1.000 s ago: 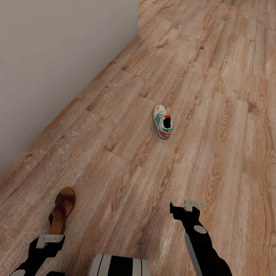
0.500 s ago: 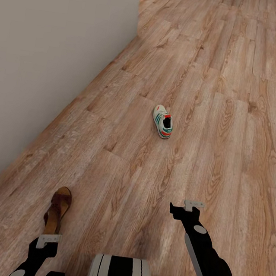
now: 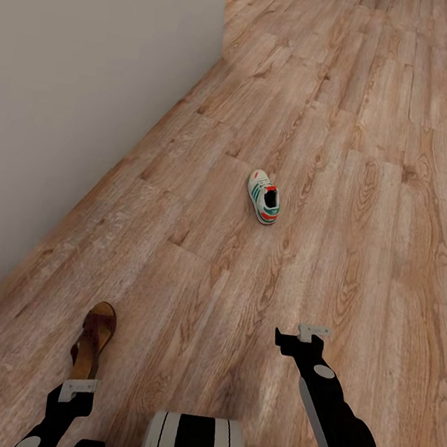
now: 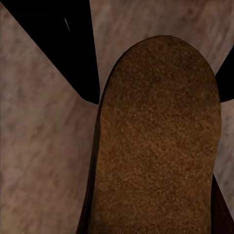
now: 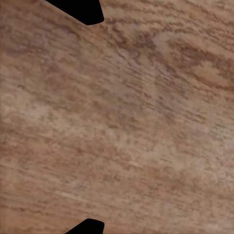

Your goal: Pick up the two gym shoes and the two sandals from the corridor floor and place them onto the hallstand (shoe rack) in the corridor, making sure they are on the rack and not on the floor. Arrange them so the two gym shoes are next to each other and the two sandals are next to each other.

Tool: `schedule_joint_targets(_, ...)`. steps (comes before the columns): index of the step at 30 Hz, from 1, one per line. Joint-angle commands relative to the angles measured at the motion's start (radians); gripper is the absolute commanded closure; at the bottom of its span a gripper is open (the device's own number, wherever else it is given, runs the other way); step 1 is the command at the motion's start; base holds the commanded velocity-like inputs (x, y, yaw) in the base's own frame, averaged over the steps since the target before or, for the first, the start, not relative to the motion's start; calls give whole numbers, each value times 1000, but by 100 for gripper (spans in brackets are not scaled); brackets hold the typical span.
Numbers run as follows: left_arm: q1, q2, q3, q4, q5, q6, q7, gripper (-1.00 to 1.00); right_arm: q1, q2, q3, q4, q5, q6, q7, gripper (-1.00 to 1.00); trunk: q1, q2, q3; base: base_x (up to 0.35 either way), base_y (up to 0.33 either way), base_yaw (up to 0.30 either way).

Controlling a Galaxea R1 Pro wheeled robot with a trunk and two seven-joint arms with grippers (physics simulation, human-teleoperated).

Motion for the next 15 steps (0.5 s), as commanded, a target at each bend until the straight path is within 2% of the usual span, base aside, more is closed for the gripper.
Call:
schedule_joint_targets(1, 0, -1, 6, 0, -7, -3, -5, 100, 0, -1, 4, -1, -8, 4, -9, -100, 0, 0, 0, 0, 0, 0)
schedule_joint_targets(15, 0, 1, 5, -4, -7, -3, -16, 100, 0, -1, 6, 2, -6, 4, -9, -100, 0, 0, 0, 0, 0, 0)
